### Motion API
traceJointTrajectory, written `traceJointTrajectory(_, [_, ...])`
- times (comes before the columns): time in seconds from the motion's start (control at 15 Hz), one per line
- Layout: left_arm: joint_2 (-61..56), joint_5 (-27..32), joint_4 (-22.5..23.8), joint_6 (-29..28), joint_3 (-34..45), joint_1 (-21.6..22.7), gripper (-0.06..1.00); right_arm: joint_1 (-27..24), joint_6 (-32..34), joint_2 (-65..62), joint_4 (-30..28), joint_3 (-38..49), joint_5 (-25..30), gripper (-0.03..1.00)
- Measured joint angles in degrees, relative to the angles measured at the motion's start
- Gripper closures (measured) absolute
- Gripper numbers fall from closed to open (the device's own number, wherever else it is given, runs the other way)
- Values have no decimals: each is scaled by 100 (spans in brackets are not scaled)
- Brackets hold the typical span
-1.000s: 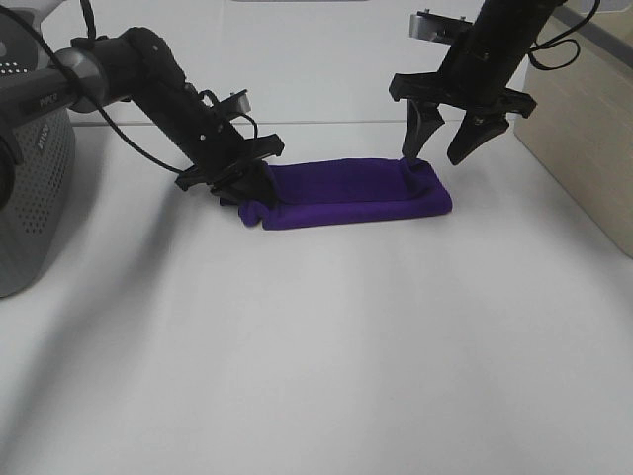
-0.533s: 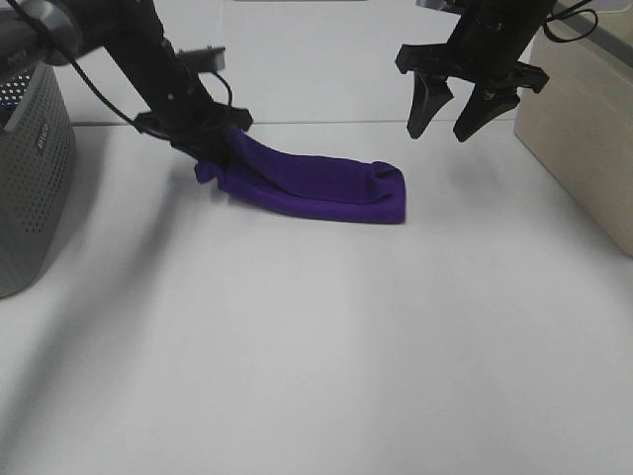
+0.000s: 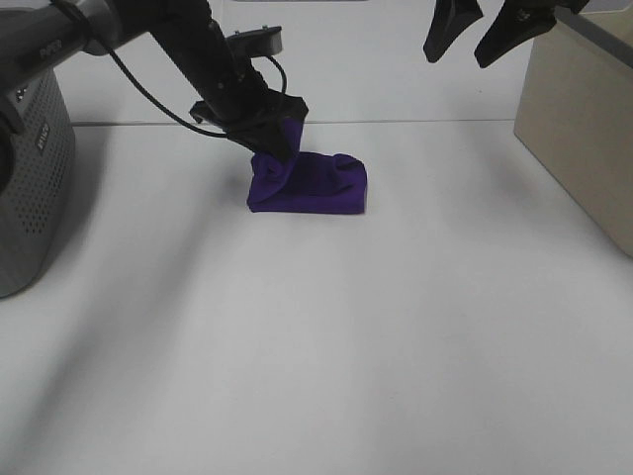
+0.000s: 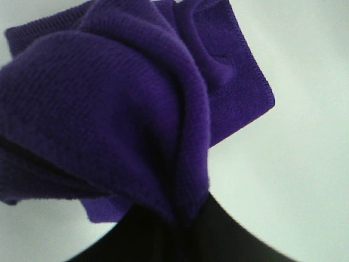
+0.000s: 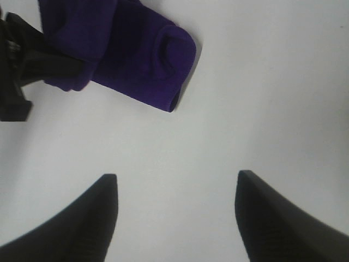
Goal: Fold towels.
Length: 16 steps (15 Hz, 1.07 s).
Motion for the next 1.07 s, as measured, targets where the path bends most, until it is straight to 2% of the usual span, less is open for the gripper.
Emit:
traceJointTrajectory(0.27, [223, -516, -476, -92, 0, -223, 90, 0, 0, -120, 0, 0, 80, 34])
traceJointTrajectory(0.47, [327, -894, -665, -92, 0, -355, 89, 0, 0, -120, 0, 0, 103, 34])
traceJointTrajectory(0.53, [338, -1026, -808, -92, 0, -378, 86, 0, 0, -120, 0, 0, 103, 34])
traceJointTrajectory(0.6, [350, -1112, -928, -92, 0, -378, 83, 0, 0, -120, 0, 0, 103, 34])
traceJointTrajectory(0.8, [350, -1816, -1822, -74, 0, -418, 49, 0, 0, -120, 46, 0, 103, 34])
traceJointTrajectory(0.87, [350, -1982, -2074, -29, 0, -418, 42, 0, 0, -120, 74, 0, 103, 34])
traceJointTrajectory(0.93, [350, -2040, -2286, 0, 0, -430, 40, 0, 0, -120, 69, 0, 109, 34])
traceJointTrajectory(1.0, [350, -2080, -2693, 304, 0, -435, 39, 0, 0, -120, 69, 0, 109, 34])
traceJointTrajectory(1.07, [350, -2160, -2893, 504, 0, -435, 39, 0, 0, -120, 69, 0, 109, 34])
